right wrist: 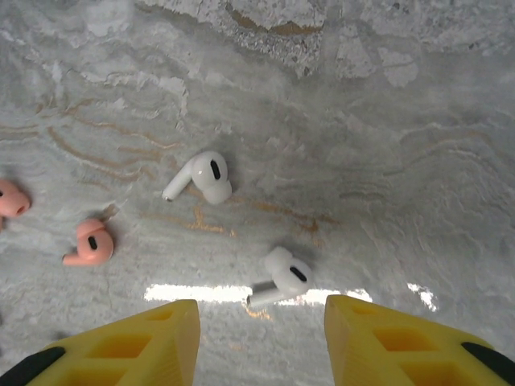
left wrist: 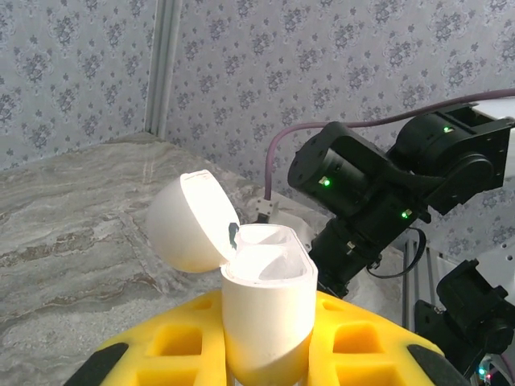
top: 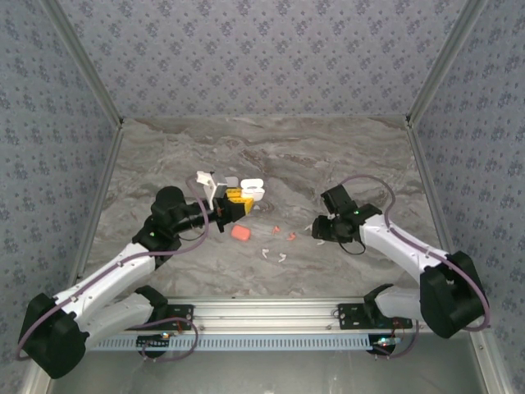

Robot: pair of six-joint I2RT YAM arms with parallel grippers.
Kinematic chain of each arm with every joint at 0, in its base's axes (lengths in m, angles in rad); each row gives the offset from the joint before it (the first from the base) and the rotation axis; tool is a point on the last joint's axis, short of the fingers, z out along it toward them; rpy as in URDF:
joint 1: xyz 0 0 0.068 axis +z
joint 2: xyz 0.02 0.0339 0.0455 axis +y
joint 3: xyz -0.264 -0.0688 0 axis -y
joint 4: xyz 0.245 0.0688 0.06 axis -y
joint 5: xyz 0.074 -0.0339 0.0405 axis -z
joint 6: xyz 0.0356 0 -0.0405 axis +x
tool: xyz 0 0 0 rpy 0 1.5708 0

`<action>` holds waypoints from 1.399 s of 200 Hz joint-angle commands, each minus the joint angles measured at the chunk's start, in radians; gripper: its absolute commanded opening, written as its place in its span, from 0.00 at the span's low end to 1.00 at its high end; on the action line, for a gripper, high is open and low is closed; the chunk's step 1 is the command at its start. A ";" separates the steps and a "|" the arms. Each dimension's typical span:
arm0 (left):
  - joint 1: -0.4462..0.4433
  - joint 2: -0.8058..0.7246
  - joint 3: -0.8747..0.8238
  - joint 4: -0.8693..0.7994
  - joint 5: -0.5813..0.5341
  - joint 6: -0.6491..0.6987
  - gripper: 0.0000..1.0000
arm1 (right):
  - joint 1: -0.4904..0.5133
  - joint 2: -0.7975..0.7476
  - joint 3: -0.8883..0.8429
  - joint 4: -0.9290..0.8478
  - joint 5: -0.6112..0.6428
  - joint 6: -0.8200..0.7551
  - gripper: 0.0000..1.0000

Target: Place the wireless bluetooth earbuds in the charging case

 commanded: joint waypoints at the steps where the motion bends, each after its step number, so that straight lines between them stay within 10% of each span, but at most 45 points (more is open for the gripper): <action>1: -0.008 -0.023 0.004 0.007 -0.013 0.021 0.00 | -0.005 0.034 -0.016 0.055 0.031 0.033 0.46; 280: -0.009 -0.021 0.023 -0.051 -0.031 0.038 0.00 | 0.017 0.171 -0.054 0.087 0.054 0.049 0.30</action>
